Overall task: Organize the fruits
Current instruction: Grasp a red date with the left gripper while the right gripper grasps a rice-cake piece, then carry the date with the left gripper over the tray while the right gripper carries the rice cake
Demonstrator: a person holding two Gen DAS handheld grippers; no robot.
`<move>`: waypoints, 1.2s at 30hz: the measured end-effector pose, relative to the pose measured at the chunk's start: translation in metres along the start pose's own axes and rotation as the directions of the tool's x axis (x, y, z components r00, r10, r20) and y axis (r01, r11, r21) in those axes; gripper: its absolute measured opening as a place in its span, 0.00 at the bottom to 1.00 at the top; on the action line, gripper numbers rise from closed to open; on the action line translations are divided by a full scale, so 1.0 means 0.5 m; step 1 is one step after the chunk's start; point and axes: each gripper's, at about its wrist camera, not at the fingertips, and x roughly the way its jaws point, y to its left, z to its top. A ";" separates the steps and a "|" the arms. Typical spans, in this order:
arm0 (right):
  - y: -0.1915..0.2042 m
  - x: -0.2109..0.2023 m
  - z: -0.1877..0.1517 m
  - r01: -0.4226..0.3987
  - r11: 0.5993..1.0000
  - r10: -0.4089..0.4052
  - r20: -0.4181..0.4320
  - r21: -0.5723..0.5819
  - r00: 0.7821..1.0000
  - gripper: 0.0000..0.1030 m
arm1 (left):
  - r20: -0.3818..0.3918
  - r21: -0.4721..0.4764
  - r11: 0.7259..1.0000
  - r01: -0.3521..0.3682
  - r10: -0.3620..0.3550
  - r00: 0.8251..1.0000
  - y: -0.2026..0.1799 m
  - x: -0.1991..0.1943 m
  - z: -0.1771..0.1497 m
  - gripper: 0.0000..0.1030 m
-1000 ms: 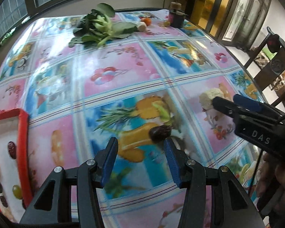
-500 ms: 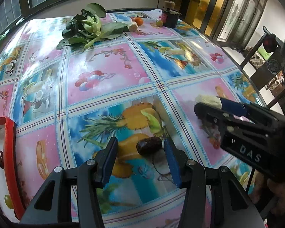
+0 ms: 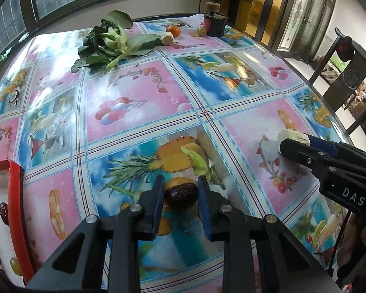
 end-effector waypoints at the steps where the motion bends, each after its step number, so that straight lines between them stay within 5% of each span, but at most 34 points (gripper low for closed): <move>1: 0.001 -0.001 -0.001 -0.002 1.000 0.002 -0.001 0.003 1.000 0.45 | -0.001 0.004 1.000 -0.005 0.005 1.000 -0.001 0.000 -0.001 0.25; 7: 0.022 -0.020 -0.002 -0.016 1.000 0.016 0.016 -0.012 1.000 0.45 | 0.004 -0.065 0.997 0.030 -0.030 1.000 0.022 -0.022 -0.018 0.25; 36: 0.398 -0.057 -0.058 -0.194 0.950 0.199 -0.002 -0.245 0.980 0.45 | 0.080 -0.306 0.942 -0.137 0.169 0.982 0.260 -0.270 -0.140 0.25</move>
